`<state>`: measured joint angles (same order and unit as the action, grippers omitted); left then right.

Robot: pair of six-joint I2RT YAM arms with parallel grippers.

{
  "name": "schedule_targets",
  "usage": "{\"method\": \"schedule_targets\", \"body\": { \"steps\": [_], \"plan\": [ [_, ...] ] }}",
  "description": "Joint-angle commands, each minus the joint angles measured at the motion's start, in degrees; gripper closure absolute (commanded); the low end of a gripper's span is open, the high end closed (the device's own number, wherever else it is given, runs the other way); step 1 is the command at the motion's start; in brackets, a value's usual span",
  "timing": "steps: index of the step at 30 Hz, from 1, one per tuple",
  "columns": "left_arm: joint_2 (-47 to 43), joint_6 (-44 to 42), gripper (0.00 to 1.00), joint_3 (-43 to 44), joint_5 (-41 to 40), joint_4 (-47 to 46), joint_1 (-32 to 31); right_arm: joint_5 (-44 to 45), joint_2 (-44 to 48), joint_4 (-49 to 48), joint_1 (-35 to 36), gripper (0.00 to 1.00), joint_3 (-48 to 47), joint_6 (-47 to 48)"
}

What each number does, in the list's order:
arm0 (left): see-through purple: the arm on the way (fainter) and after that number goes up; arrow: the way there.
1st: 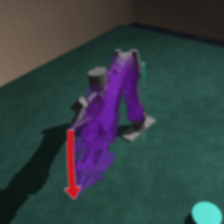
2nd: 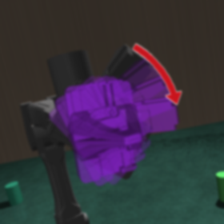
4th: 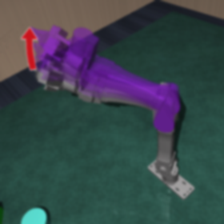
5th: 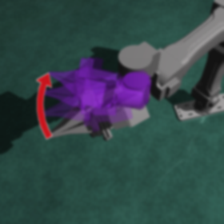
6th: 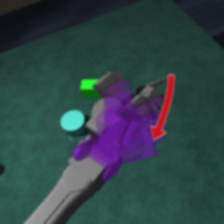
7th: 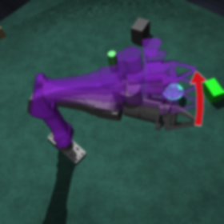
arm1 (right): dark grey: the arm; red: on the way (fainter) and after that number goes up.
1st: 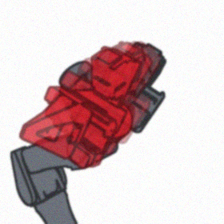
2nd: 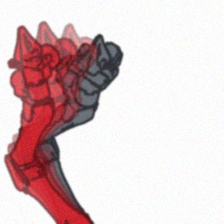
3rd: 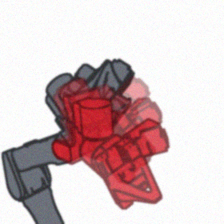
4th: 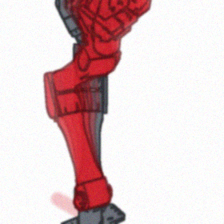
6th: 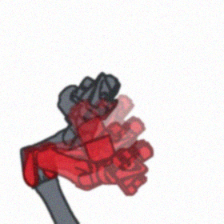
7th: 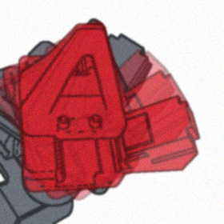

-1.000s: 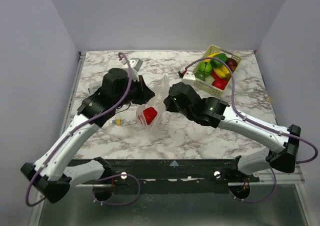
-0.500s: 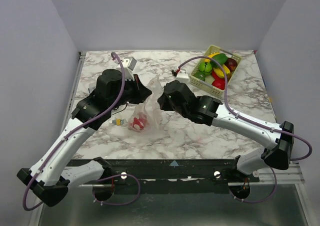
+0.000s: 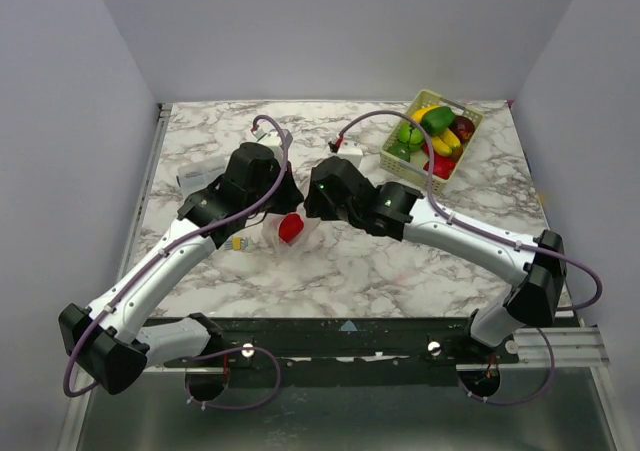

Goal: Place the food in the zip-top bag and seal the zipper
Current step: Adjust the zipper food storage bag at the center of the board, then pick up the fake fruit from the bin.

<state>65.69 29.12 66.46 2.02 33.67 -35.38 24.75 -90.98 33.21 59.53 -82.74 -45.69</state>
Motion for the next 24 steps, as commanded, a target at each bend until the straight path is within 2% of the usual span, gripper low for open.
{"method": "schedule_targets", "body": {
  "steps": [1,5,8,11,19,24],
  "plan": [
    [0.4,-2.4,1.0,-0.2,-0.7,-1.9,-0.1,-0.5,1.2,4.1,-0.2,0.46,-7.1,2.7],
    [0.2,-2.5,1.0,-1.2,0.6,-2.7,-0.1,4.3,1.2,8.7,-0.2,0.39,-13.3,5.4],
    [0.5,-2.7,1.0,-1.5,1.6,-2.6,-0.2,11.3,1.4,11.8,-0.3,0.32,-17.3,7.7],
    [0.6,-3.1,1.0,-1.2,1.3,-2.0,-0.1,13.7,2.5,12.2,-3.1,0.31,-18.5,9.1],
    [-0.4,-3.6,1.0,-2.5,1.2,-3.1,0.0,4.3,8.4,3.6,-23.3,0.31,-7.9,8.0],
    [-0.3,-3.6,1.0,-2.7,1.4,-3.2,0.0,-1.3,4.8,1.8,-36.4,0.32,-5.1,8.9]
  ]
}}
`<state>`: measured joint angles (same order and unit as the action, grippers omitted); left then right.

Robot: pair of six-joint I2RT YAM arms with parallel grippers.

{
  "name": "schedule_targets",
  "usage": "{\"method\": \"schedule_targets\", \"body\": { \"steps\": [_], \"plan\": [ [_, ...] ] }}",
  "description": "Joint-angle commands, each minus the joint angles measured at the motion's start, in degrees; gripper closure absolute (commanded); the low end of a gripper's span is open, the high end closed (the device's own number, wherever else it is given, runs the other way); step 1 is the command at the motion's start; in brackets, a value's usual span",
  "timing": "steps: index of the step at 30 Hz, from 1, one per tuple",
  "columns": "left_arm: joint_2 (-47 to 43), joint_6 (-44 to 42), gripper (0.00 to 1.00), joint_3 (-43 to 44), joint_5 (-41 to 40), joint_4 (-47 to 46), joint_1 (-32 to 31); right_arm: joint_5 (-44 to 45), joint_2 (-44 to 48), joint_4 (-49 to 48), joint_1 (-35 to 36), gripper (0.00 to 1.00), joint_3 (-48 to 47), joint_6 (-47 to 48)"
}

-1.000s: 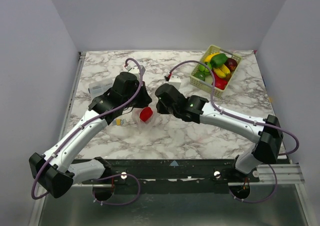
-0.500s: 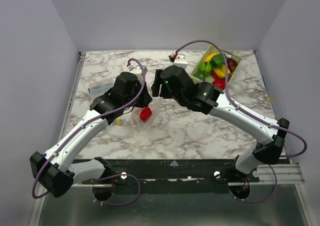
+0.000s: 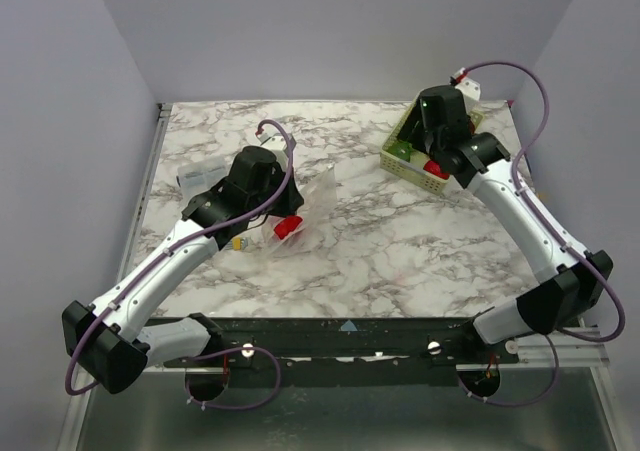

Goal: Place the food in the zip-top bag and seal the zipper
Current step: Pick up the fake fruit from the bin.

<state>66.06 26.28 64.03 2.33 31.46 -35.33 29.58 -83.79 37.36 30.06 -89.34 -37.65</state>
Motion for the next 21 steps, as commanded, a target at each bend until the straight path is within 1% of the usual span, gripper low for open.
{"method": "schedule_targets", "body": {
  "steps": [1,2,4,6,11,15,21],
  "plan": [
    [-0.6,-0.7,1.0,-0.3,1.1,-1.0,0.0,-8.2,-4.7,-1.7,-9.3,0.32,1.0,1.4],
    [-0.5,-0.6,1.0,-0.2,1.5,-1.0,0.0,-9.1,-7.5,-0.3,-11.5,0.34,-0.3,1.7],
    [-0.3,-0.4,1.0,-0.3,2.0,-1.1,0.0,-6.9,-12.6,2.4,-13.4,0.36,-3.2,3.3],
    [-0.1,-0.4,1.0,-0.3,2.4,-1.1,0.0,-2.8,-17.6,4.7,-13.5,0.36,-6.5,5.1],
    [0.6,0.1,1.0,0.0,3.7,-0.9,0.0,4.1,-28.5,11.3,-13.9,0.36,-15.0,7.3],
    [1.0,0.3,1.0,0.0,4.8,-1.1,0.0,8.3,-33.2,12.0,-13.9,0.31,-15.3,7.5],
    [1.2,0.4,1.0,-0.1,5.0,-1.1,0.0,11.3,-36.2,11.6,-14.0,0.3,-13.8,7.0]
  ]
}}
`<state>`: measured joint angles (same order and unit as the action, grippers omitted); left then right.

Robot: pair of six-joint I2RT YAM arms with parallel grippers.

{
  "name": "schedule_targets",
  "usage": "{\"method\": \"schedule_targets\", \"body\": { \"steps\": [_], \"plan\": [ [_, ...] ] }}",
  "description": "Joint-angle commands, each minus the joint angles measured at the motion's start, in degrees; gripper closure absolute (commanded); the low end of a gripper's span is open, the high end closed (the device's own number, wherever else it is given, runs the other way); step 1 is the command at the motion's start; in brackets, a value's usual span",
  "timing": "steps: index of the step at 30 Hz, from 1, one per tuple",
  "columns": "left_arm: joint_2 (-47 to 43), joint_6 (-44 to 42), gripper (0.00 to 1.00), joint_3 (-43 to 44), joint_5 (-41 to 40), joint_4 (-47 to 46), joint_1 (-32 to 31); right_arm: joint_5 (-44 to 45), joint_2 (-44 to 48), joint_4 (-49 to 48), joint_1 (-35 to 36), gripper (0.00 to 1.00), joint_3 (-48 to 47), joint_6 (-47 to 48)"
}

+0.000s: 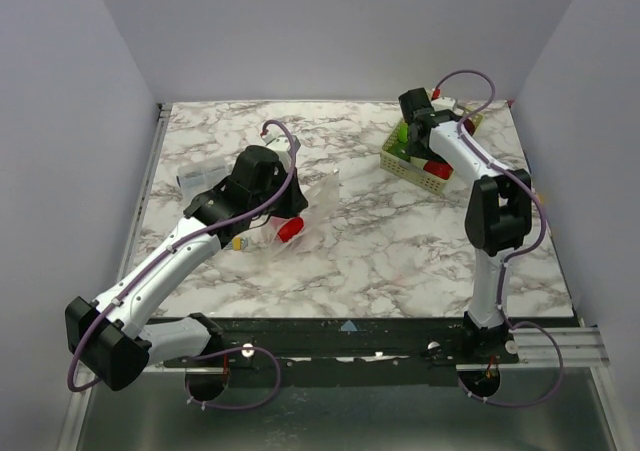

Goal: Place the food in the zip-top bag and seal the zipper
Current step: Pick up the fake fruit from the bin.

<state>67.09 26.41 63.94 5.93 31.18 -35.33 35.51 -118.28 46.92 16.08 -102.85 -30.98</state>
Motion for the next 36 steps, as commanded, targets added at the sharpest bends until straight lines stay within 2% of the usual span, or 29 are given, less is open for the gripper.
{"method": "schedule_targets", "body": {
  "steps": [1,13,19,22,27,36],
  "plan": [
    [0.1,0.3,1.0,0.0,1.4,-0.9,0.0,6.2,-2.2,2.2,0.0,0.3,-0.2,0.2],
    [0.9,0.7,1.0,-0.1,2.7,-1.0,-0.1,3.2,-6.6,-0.9,-1.8,0.18,0.4,0.6],
    [0.8,0.9,1.0,-0.6,2.9,-1.4,-0.4,3.9,-7.9,-1.1,-1.8,0.18,0.9,0.4],
    [0.2,0.8,1.0,-1.0,2.5,-1.8,-0.5,3.5,-7.9,-1.3,-1.8,0.24,0.0,1.0],
    [-0.8,0.8,1.0,-1.8,2.4,-2.4,-0.5,1.0,-5.8,-1.4,-1.8,0.4,-1.2,1.7],
    [-2.0,0.9,1.0,-2.6,2.2,-3.3,-0.5,-6.4,5.8,-8.9,-1.7,0.66,4.2,3.7]
  ]
}}
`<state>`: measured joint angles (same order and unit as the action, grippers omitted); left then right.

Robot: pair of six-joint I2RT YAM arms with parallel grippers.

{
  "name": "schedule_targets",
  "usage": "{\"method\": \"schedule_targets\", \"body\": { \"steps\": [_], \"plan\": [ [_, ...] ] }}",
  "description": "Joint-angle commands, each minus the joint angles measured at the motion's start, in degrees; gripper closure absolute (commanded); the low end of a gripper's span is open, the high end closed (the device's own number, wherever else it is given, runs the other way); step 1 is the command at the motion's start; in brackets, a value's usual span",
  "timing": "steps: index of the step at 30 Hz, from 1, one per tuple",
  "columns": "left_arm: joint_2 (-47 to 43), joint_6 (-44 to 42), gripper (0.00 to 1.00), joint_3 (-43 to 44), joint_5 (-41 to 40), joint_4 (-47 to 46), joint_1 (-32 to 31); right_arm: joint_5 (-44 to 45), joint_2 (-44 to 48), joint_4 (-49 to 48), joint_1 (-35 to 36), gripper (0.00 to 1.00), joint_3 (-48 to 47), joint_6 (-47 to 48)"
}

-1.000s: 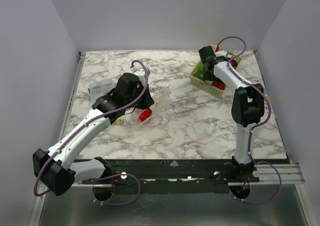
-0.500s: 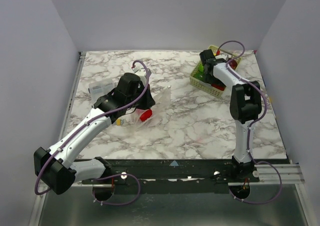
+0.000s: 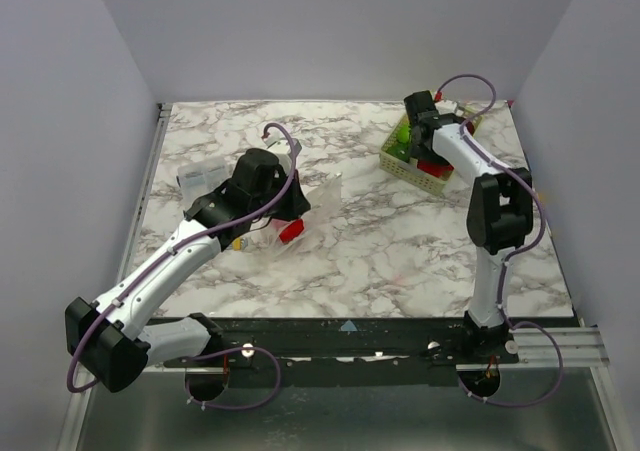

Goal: Place the food in the zip-top bag and seal the zipper
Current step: Pick up the fake fruit from the bin, then place the fake fruit in the zipper food storage bag.

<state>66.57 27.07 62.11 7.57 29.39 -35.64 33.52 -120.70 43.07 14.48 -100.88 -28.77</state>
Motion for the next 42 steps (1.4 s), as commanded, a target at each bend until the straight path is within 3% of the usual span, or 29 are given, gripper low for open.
{"method": "schedule_targets", "body": {
  "steps": [1,9,15,22,32,42],
  "plan": [
    [-1.5,0.3,1.0,-0.8,0.7,-1.6,-0.2,-5.2,10.2,-5.9,-0.1,0.69,3.5,1.4],
    [-0.8,0.6,1.0,-0.4,1.8,-1.4,-0.2,-15.4,30.1,-23.9,-0.1,0.84,26.0,-3.7],
    [-0.6,1.0,1.0,-0.7,2.7,-1.9,-0.1,-32.9,43.4,-39.6,-0.1,0.95,45.4,-10.4],
    [0.3,1.9,1.0,-0.2,4.7,-1.7,-0.1,-55.0,54.8,-58.5,0.1,0.97,60.9,-20.7],
    [-1.0,2.2,1.0,1.0,4.3,-0.5,-0.1,-55.7,66.3,-61.6,9.6,0.97,63.8,-17.6],
    [-2.6,9.1,1.0,6.1,12.7,5.7,-0.2,-61.3,69.7,-64.5,16.8,0.99,61.0,-13.7]
  ]
}}
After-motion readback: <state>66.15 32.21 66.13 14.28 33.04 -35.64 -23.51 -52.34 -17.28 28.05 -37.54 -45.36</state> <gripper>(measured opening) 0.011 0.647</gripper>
